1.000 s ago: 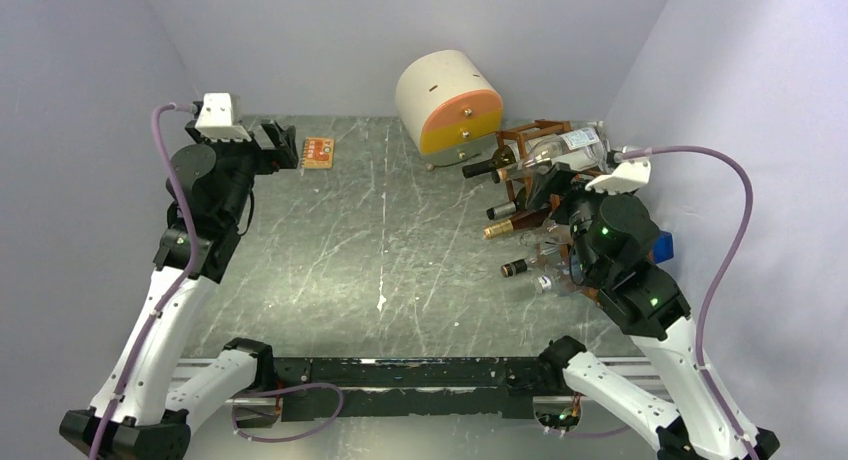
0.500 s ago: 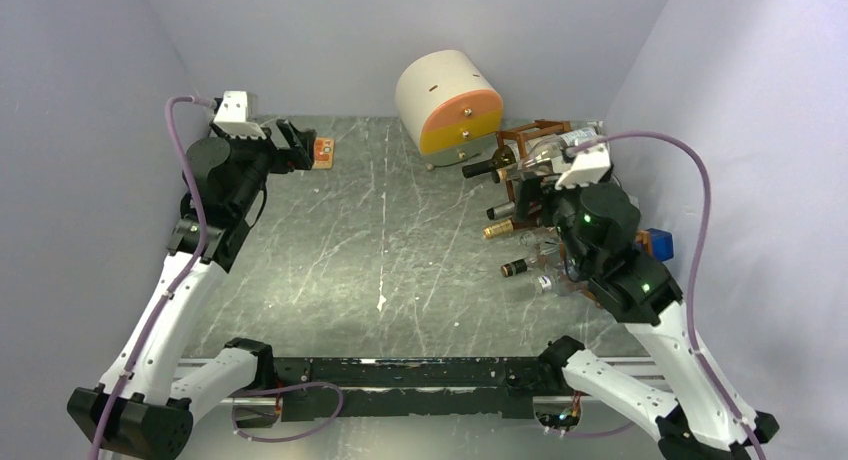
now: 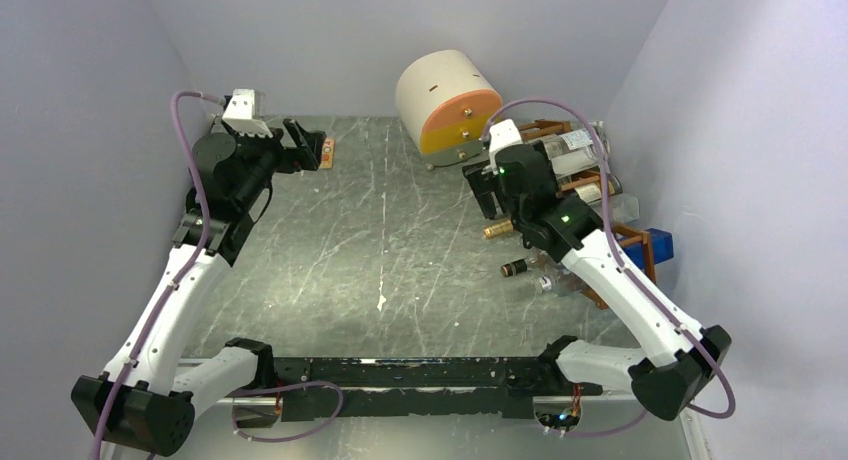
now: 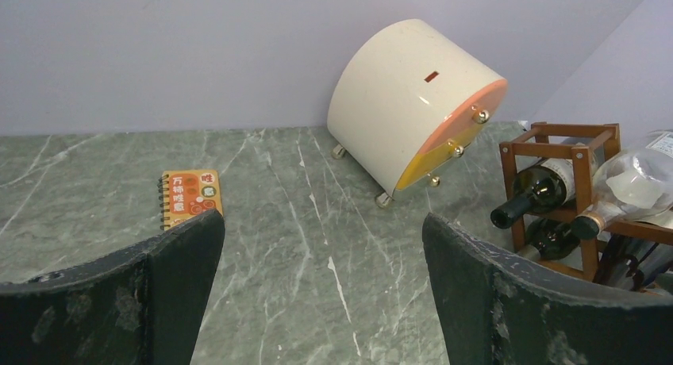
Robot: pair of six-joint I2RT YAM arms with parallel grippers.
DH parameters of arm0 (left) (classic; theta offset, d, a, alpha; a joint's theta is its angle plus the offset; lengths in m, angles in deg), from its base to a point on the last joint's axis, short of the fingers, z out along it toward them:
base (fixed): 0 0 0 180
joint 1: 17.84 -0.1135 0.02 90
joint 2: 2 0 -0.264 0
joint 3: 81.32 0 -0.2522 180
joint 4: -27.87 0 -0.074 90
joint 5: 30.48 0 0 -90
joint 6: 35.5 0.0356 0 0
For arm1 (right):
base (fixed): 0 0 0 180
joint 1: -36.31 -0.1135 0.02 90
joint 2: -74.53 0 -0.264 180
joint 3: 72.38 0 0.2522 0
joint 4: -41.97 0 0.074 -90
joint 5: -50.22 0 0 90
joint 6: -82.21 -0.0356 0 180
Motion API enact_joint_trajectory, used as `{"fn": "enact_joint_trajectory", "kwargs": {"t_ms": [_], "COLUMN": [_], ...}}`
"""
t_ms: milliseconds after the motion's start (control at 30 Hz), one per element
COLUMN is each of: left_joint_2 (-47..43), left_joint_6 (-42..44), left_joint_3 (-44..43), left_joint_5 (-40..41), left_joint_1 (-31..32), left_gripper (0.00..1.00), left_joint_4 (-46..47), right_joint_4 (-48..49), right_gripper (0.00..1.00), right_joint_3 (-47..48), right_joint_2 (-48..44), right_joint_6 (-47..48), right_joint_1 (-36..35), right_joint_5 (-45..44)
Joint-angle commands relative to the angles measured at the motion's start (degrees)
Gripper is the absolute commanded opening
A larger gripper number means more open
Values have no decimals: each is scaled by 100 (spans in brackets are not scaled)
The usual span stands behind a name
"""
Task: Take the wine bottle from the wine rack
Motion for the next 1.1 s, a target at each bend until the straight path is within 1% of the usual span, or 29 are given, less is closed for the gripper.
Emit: {"fn": "enact_joint_trajectory", "kwargs": {"t_ms": [0,33,100,133,200,267,333,367,467,567,667,767,833,967,1067], "left_joint_2": [41,37,52,65,60,48,37,18,-35,-82,-109,-132,-154,-154,-145], "left_joint_6": [-112,-127,-140,-142,-148,-152,-146,-150,-123,-103,-92,-84,-56,-9,1], "left_joint_3": [-7,7,9,7,17,22,35,39,56,82,101,101,114,101,116], "left_joint_5": [-253,-258,-267,-273,-275,-254,-240,-209,-126,-85,-40,-25,32,211,233], "left_joint_1": [-51,-51,-52,-51,-51,-44,-22,-2,57,109,150,168,177,177,177], "left_gripper": [98,98,98,98,98,98,98,98,98,98,98,98,98,98,98], "left_joint_4": [262,273,274,270,274,274,283,283,282,302,301,305,309,260,274], "right_joint_4": [307,575,809,854,1131,1040,966,1023,950,1067,1232,1300,1178,1670,2061], "right_gripper": [100,100,98,96,96,96,94,94,94,94,91,88,85,85,84], "right_joint_3": [-69,-236,-507,-584,-706,-678,-617,-581,-501,-503,-459,-449,-385,-666,-790], "right_joint_2": [91,64,0,1,76,247,446,511,643,801,954,1135,1283,1342,1400], "right_joint_6": [1554,1903,2957,3351,4000,4582,5068,5228,5679,6058,6356,6608,6739,7046,7276], "right_joint_1": [-114,-120,-123,-126,-122,-58,58,163,582,823,1158,1337,1356,1499,1554], "right_joint_5": [-254,-291,-145,-117,-273,-229,-235,-155,521,753,1158,1592,1630,1858,1863]}}
